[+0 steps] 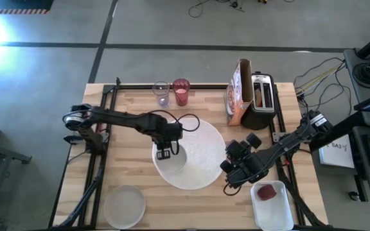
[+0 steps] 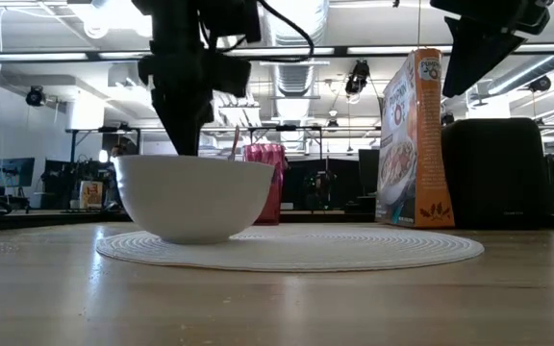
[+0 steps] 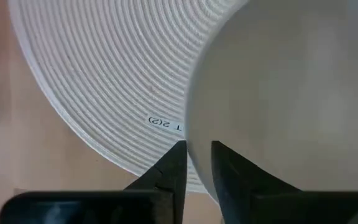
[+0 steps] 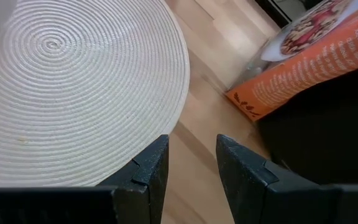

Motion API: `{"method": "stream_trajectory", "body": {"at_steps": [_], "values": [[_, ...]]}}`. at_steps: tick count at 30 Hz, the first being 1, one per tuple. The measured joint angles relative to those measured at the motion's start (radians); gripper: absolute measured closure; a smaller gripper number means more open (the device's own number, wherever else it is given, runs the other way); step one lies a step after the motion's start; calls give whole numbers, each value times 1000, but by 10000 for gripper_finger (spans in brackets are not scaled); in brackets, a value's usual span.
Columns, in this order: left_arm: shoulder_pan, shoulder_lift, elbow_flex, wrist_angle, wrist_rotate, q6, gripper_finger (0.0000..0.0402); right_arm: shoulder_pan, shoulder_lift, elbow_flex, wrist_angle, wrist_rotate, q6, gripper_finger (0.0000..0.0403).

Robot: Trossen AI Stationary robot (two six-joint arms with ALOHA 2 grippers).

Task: Arrange a breakfast setting
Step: Put the white bowl left side on the table mat, then put the gray plate to the right of the white bowl on the white table mat

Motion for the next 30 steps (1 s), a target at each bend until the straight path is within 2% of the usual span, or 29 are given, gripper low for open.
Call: {"method": "stream_trajectory", "body": {"at_steps": [6,9,14,16,21,27,30], "values": [[-6,-71,0,-21,14,-29,323,0,0,0,10,0,1,280],[-26,-115,-2,-89,86,-63,319,0,0,1,11,0,0,280],[-157,-192,-28,-113,112,-187,319,0,0,2,30,0,0,280],[-236,-226,-46,-111,101,-275,319,0,0,2,35,0,1,280],[-446,-292,-126,-111,3,-591,319,0,0,2,38,0,0,280],[-664,-309,-230,-112,2,-971,319,0,0,2,58,0,0,280],[-745,-299,-265,-107,2,-1104,319,0,0,2,63,0,0,280]]}}
